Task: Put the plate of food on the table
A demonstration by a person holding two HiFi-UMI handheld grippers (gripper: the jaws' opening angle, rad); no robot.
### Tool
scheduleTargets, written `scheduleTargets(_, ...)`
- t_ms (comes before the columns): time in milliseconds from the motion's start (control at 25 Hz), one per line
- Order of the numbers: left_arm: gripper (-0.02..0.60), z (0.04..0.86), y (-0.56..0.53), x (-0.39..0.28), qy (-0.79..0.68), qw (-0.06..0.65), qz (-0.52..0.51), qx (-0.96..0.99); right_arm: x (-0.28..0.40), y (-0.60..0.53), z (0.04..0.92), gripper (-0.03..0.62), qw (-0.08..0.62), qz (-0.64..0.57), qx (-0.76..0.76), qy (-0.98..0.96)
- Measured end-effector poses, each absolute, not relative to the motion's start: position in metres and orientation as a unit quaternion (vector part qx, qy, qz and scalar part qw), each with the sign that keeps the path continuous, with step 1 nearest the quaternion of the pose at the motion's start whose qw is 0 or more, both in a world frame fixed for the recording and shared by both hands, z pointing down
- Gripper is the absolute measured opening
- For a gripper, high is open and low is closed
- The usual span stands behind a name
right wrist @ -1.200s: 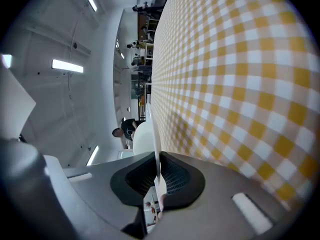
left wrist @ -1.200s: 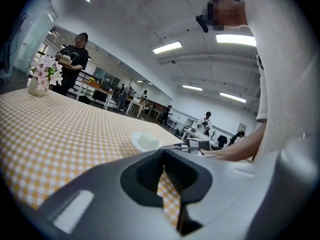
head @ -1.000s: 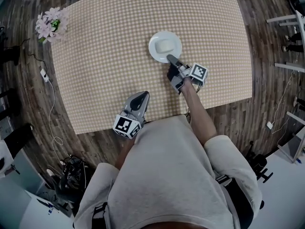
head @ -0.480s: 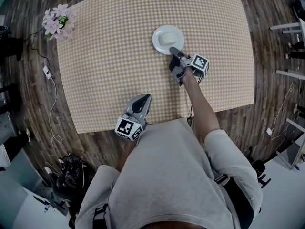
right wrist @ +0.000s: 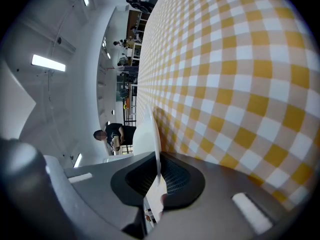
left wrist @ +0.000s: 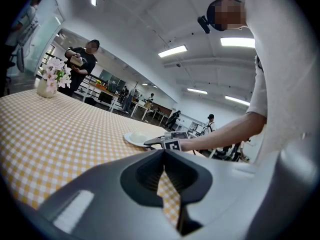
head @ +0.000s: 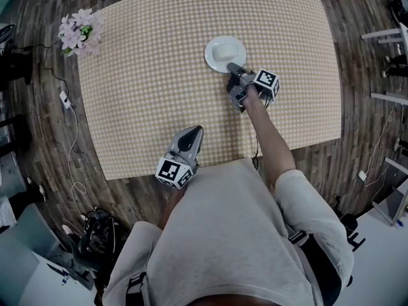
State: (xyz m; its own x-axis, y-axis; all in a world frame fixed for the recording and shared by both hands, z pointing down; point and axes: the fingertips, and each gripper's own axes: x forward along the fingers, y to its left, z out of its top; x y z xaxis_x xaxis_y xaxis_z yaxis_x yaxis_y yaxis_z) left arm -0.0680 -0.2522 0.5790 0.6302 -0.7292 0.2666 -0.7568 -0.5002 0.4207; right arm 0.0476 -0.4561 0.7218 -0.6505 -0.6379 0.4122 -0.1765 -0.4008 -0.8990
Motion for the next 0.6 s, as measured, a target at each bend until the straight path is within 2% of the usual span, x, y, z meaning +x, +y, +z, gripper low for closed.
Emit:
scheduleTargets(440, 0.008, 0.5748, -0.2472, -0.0708, -0.43, 0.262, 0.023, 0.864, 0.0498, -0.4549, 0.7233, 0.031, 0.089, -0.724, -0.426, 0.535)
scheduleTargets(600, 0.009, 0.5759, -0.2458, -0.0754, -0.43, 0.264, 0.023, 0.863, 0.0429, -0.4568, 0.7169, 0.091, 0.073, -0.702, -0.406, 0.58)
